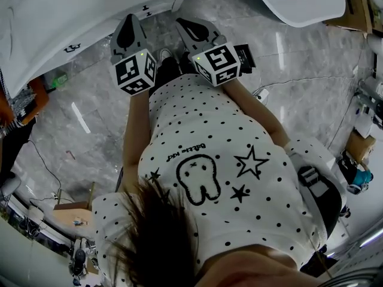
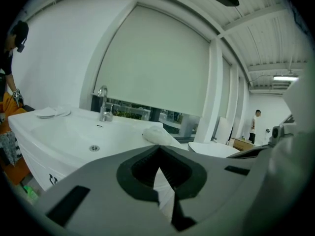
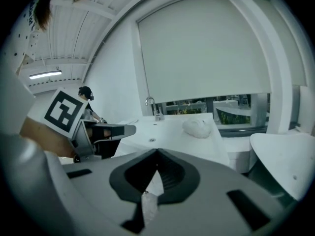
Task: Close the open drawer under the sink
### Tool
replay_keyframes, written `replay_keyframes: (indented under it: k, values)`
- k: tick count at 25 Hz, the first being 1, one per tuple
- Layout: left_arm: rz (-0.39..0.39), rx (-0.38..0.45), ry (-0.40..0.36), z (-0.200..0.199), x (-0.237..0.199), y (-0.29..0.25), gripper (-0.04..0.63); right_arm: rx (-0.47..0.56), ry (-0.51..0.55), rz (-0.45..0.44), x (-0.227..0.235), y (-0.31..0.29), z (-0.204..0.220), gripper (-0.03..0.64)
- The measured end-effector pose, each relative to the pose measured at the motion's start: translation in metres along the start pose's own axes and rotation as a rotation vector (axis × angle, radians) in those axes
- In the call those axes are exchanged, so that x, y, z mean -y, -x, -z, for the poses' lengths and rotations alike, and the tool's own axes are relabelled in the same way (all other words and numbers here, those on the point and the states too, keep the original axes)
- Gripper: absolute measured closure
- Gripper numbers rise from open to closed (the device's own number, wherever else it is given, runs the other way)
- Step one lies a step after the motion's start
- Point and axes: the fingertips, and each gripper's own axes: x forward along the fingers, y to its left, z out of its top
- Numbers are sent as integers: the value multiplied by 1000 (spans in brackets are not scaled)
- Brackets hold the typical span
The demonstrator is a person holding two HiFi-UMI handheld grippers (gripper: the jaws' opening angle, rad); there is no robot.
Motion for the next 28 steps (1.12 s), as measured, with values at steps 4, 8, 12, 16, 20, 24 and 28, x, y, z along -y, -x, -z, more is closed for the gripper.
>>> replay_keyframes:
  k: [4,8,12,16,20,24,28]
  values:
    - [10,30,-3,-12,1,14,591,13,14,5,-4,1,-6,603]
    - [36,40,-16,-12,3,28,591,20,34,11,-11,0,-5,603]
    - [75,37,-30,-6,10,46,591,34,50,10,-23,2,-5,603]
    - [120,32,-46,-1,17,62,591,53,61,4,-34,5,-6,603]
    - [144,36,-68,0,19,70,591,56,68,-8,-42,4,-5,603]
    - [162,10,-70,7,18,78,591,50,85,-24,-52,3,-2,603]
    - [163,-3,-67,9,16,78,591,49,89,-34,-54,1,-2,603]
